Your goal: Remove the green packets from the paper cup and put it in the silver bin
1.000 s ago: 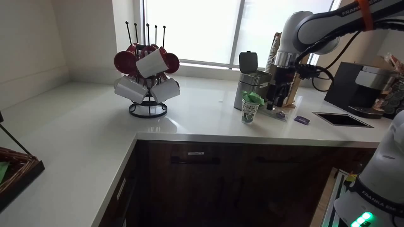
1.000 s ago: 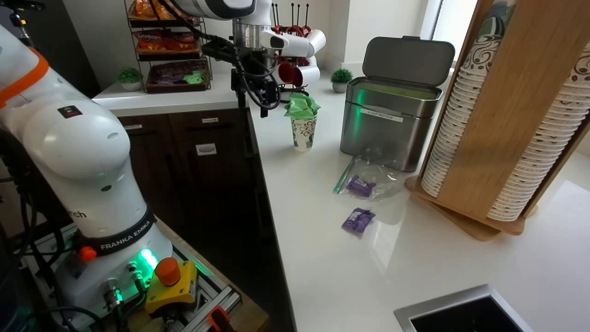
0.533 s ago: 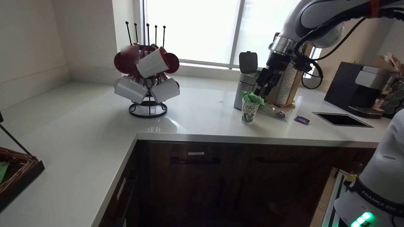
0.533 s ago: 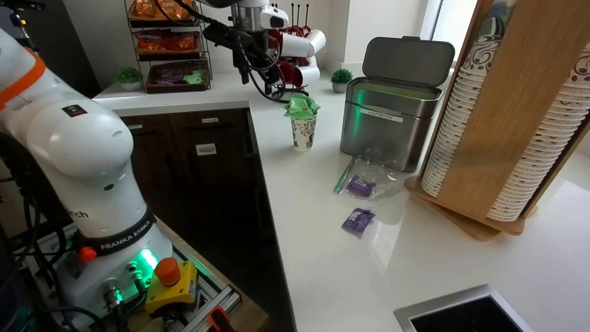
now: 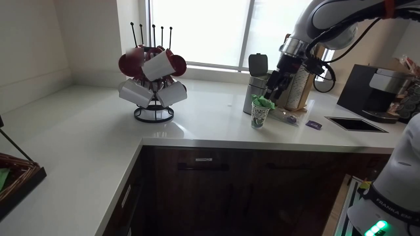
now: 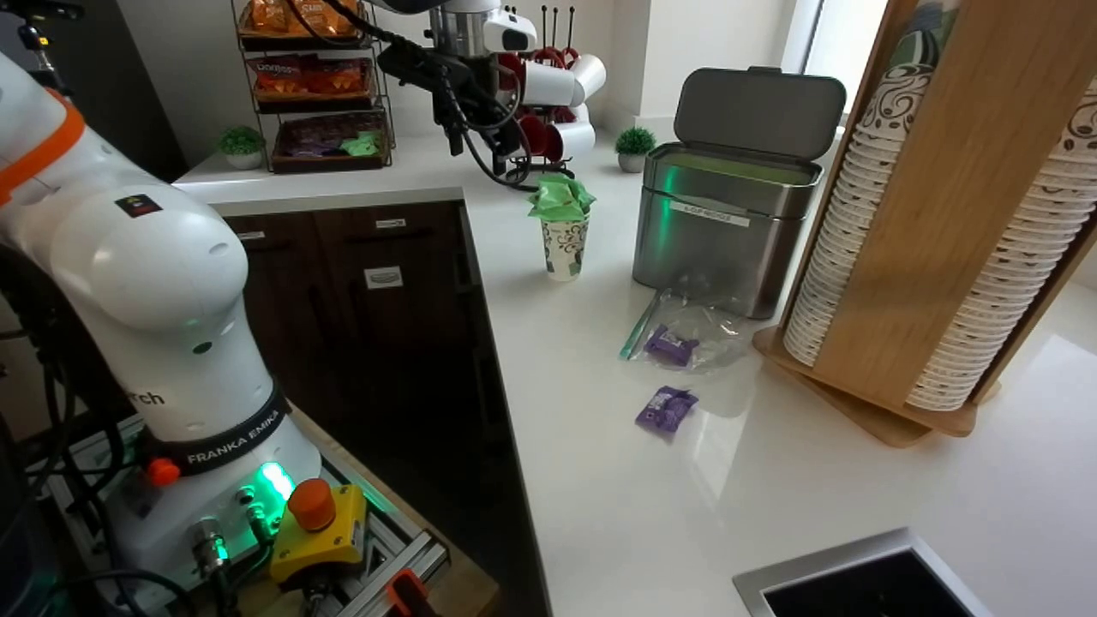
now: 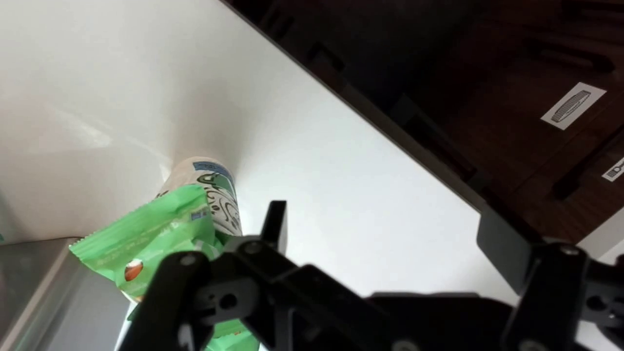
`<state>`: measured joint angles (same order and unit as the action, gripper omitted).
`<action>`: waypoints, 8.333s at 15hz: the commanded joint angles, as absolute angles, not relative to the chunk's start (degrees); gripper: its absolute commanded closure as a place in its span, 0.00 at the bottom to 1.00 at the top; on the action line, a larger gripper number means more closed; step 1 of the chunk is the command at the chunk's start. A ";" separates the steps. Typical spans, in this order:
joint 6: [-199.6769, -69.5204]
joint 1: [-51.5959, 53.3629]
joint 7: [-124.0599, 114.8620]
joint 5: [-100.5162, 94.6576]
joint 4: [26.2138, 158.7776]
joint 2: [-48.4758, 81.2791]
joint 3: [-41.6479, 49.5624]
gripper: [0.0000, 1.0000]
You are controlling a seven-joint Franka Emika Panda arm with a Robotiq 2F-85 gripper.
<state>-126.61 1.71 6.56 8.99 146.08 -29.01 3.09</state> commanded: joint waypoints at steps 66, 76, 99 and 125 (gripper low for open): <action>-149.75 -11.65 -28.86 -40.21 148.95 -17.36 -11.69 0.00; -149.71 -10.58 -30.00 -43.38 148.88 -17.00 -10.02 0.79; -152.77 -9.83 -24.81 -36.08 149.00 -23.66 -3.13 0.94; -151.33 -15.66 -23.73 -33.77 125.94 -8.53 0.30 0.13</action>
